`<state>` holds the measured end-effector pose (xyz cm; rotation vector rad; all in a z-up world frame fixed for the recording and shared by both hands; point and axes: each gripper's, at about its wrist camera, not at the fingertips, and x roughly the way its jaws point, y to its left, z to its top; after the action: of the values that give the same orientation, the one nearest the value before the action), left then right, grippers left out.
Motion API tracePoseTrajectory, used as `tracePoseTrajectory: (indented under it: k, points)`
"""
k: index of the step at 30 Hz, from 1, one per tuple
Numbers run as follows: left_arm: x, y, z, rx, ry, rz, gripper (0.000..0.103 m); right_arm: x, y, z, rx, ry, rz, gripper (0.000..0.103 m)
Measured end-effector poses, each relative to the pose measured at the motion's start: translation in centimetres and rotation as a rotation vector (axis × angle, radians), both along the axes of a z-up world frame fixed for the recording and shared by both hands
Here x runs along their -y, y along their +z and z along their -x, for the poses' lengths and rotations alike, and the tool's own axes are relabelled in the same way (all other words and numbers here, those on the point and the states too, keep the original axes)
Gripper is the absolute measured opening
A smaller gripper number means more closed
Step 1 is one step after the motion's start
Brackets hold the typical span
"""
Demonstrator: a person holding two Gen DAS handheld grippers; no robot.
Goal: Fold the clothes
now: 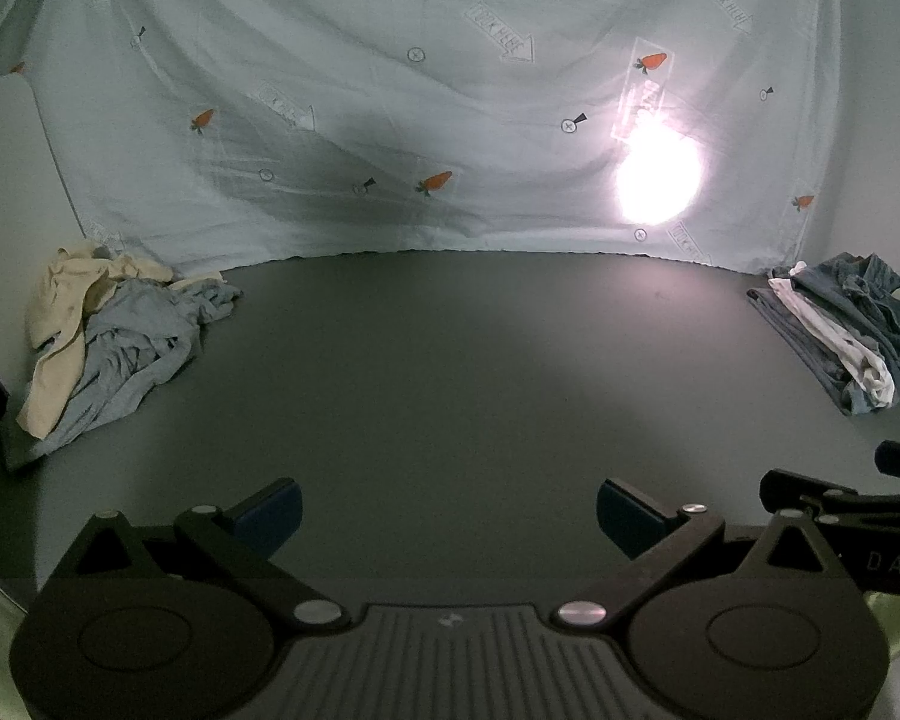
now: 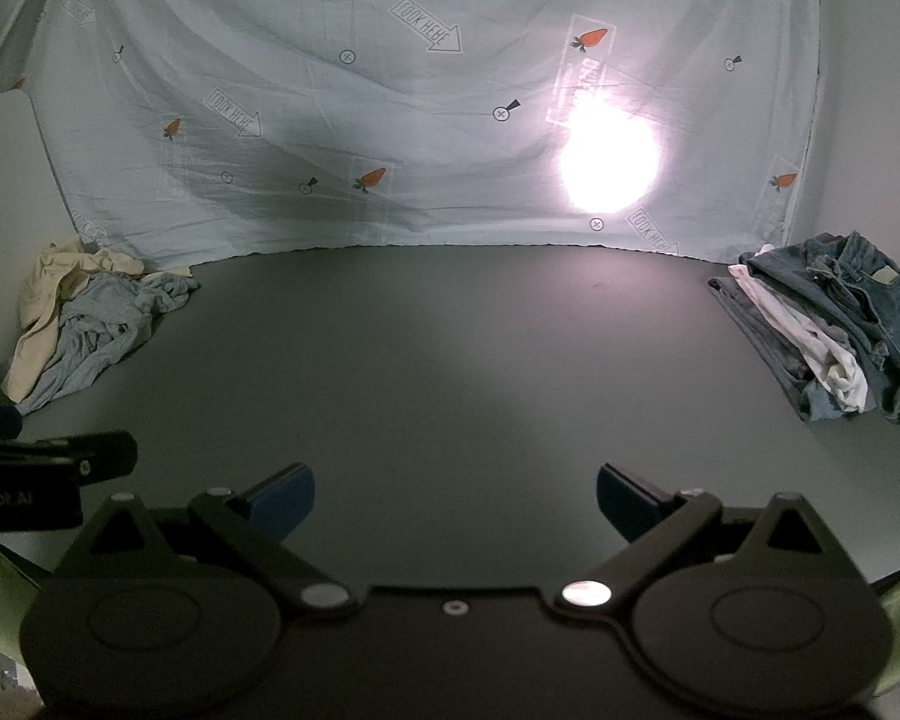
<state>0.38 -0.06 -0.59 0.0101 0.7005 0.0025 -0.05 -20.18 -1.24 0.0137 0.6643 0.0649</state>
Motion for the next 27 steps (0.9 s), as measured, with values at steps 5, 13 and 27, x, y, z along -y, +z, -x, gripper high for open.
tracePoseTrajectory:
  k: [5, 13, 27]
  points:
    - [-0.1, -0.2, 0.2, 0.002, 0.000, 0.002, 0.103, -0.1, 0.1, -0.2, -0.001, 0.004, 0.004, 0.102]
    - [0.1, 0.0, 0.0, 0.008, 0.007, 0.005, 0.103, 0.0, 0.0, -0.2, 0.003, 0.001, 0.009, 0.102]
    - [0.7, -0.6, -1.1, -0.009, 0.007, 0.017, 0.103, 0.7, -0.3, -1.0, -0.011, -0.016, 0.028, 0.102]
